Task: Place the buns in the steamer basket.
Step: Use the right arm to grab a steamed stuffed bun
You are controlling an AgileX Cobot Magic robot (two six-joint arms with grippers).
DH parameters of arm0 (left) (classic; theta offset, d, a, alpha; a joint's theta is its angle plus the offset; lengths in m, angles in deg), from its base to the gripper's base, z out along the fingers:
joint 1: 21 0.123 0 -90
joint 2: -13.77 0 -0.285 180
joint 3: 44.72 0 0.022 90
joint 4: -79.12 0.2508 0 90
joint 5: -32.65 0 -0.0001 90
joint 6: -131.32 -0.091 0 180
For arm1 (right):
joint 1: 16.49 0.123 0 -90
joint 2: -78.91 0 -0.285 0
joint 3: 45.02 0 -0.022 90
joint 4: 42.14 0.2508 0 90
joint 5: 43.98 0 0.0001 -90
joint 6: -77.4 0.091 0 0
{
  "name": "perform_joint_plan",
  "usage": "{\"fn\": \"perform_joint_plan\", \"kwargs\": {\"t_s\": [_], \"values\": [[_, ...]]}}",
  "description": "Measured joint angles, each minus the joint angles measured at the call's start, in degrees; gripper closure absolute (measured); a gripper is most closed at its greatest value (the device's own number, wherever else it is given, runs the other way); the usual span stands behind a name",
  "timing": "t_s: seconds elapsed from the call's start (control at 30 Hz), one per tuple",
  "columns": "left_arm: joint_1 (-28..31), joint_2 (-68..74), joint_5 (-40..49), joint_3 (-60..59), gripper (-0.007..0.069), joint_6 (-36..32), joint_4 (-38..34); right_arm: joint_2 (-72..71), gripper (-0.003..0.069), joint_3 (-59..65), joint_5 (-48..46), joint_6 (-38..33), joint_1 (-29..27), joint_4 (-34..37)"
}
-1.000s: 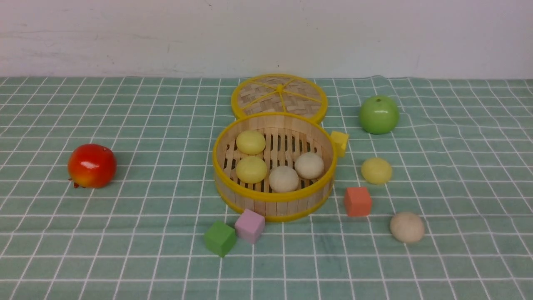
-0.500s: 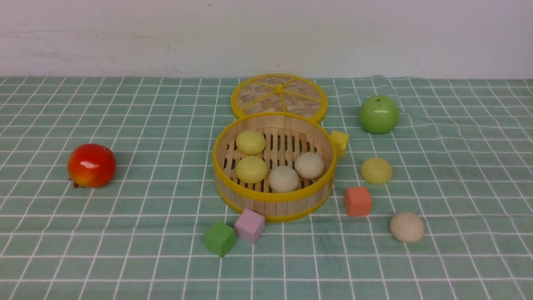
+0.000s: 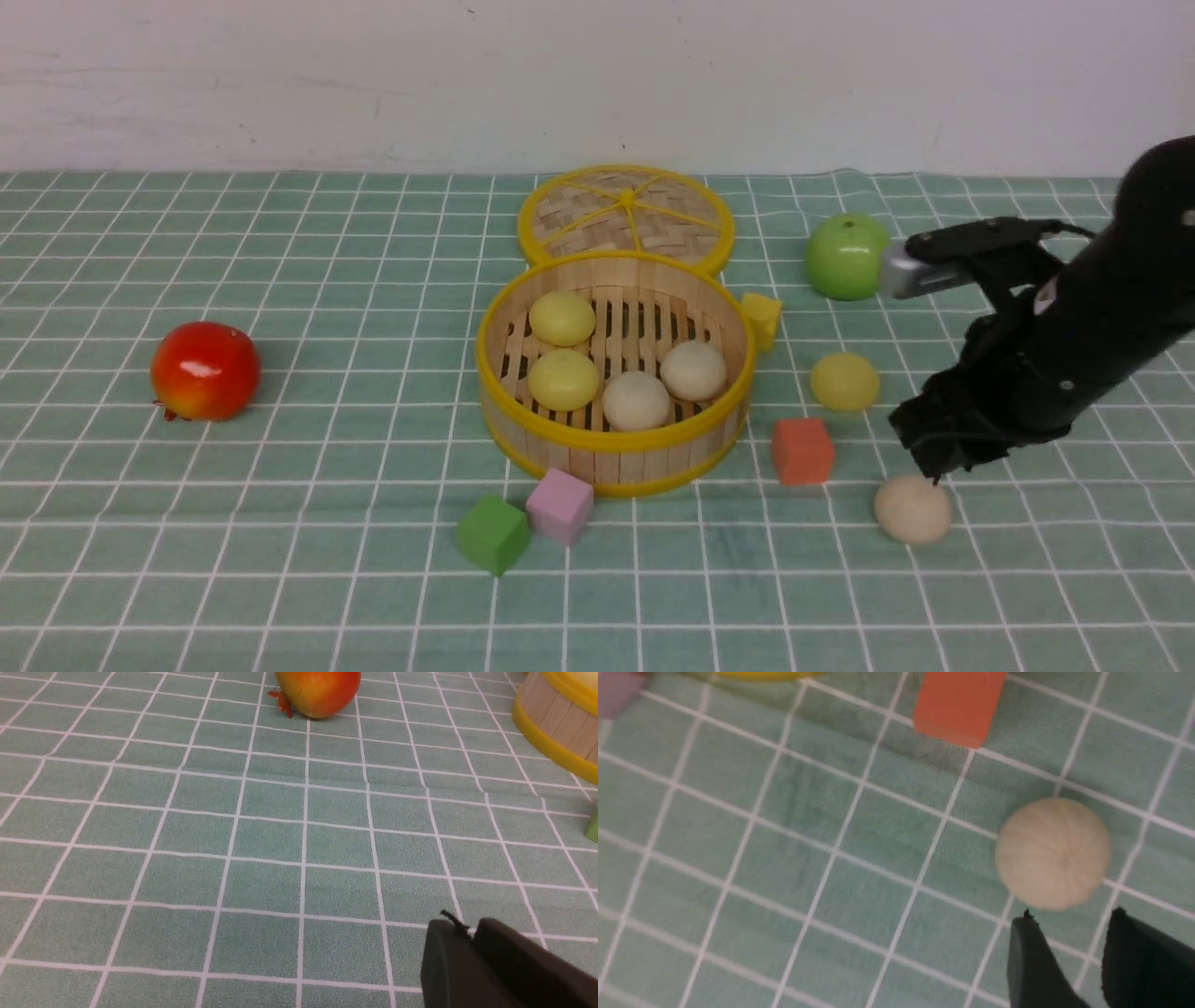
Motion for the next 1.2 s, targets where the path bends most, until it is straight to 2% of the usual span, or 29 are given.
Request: {"fn": "perform_joint_plan", "kwargs": {"t_s": [0.2, 0.47, 0.67, 0.93, 1.2], "values": [[0.00, 0.00, 0.00, 0.00, 0.0550, 0.00, 0.00, 8.01, 0.0421, -4.33, 1.29, 2.74, -0.52, -3.47], [0.00, 0.00, 0.00, -0.05, 0.0544, 0.00, 0.00, 10.60, 0.0421, -4.63, 1.23, 5.50, -0.52, -7.43], [0.00, 0.00, 0.00, -0.05, 0.0543, 0.00, 0.00, 10.73, 0.0421, -4.67, 0.91, 8.74, -0.52, -5.53], [0.00, 0.00, 0.00, -0.05, 0.0533, 0.00, 0.00, 10.73, 0.0421, -4.67, -0.54, 8.94, -0.52, -1.19], [0.00, 0.00, 0.00, -0.05, 0.0523, 0.00, 0.00, 10.73, 0.0421, -4.67, -0.54, 9.00, -0.52, -0.83]]}}
